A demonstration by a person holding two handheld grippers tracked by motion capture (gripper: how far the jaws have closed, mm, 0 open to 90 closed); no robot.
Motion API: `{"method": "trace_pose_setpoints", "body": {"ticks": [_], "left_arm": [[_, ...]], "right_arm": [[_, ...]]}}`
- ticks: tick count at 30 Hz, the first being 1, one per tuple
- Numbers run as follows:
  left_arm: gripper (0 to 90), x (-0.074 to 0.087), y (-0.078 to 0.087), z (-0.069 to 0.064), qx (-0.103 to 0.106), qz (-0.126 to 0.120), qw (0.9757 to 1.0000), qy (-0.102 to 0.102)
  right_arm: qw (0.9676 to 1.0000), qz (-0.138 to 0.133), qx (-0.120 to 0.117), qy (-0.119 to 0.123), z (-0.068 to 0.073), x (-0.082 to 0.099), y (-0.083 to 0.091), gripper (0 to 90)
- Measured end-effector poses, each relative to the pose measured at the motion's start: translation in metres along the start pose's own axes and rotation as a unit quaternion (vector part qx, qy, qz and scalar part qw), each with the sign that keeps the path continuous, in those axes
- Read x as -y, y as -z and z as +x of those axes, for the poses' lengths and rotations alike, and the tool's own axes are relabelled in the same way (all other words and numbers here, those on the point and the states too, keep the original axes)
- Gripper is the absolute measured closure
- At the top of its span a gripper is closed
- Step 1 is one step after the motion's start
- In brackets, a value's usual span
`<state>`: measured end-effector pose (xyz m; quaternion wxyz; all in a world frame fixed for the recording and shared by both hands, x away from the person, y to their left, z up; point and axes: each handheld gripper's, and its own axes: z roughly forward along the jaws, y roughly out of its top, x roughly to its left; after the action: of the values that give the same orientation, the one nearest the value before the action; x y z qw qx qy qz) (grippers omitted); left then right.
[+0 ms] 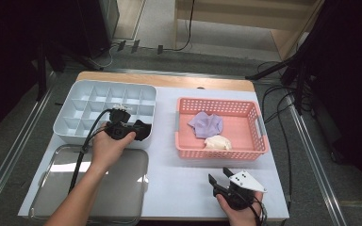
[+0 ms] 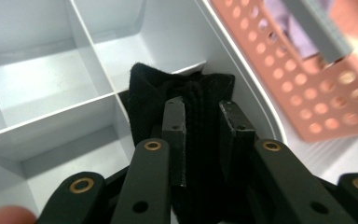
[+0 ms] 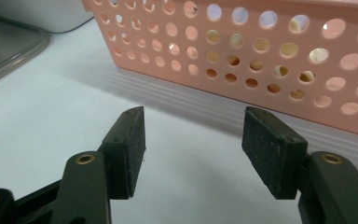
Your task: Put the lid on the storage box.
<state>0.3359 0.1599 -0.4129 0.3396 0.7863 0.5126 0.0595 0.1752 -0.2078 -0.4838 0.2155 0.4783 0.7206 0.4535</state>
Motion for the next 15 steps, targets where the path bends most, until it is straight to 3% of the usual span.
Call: {"method": "trace_pose_setpoints", "body": {"ticks": [2,3,5,7,8,10,12,15], "left_arm": [[70.6,0.002,0.002,0.0,0.007,-0.016,0.9998,0.001],[66.5,0.003,0.006,0.004,0.021,-0.027,0.9994,0.008],[53.4,0.008,0.016,0.013,0.054,-0.064,0.9958,0.035],[37.9,0.012,0.026,0.018,0.036,-0.092,0.994,0.045],[32.6,0.013,0.029,0.021,0.038,-0.098,0.9933,0.048],[22.2,0.015,0.029,0.022,0.043,-0.086,0.9945,0.042],[22.4,0.017,0.025,0.02,0.039,-0.069,0.9965,0.027],[25.6,0.02,0.024,0.019,0.058,-0.064,0.9962,0.015]], "right_arm": [[1.0,0.0,-0.001,-0.001,0.0,0.0,0.0,40.4],[1.0,0.0,-0.001,-0.002,0.0,0.0,0.0,40.4],[1.0,-0.001,0.0,0.0,-0.002,0.0,0.001,40.4],[1.0,0.0,0.001,-0.003,-0.003,0.001,0.001,40.5],[1.0,0.0,0.002,-0.006,-0.004,0.001,0.001,40.5],[1.0,0.001,0.0,-0.009,-0.005,0.001,0.001,40.5],[1.0,0.0,0.0,-0.008,-0.004,0.0,0.0,40.5],[1.0,0.002,-0.002,-0.003,-0.002,0.0,-0.001,40.5]]}}
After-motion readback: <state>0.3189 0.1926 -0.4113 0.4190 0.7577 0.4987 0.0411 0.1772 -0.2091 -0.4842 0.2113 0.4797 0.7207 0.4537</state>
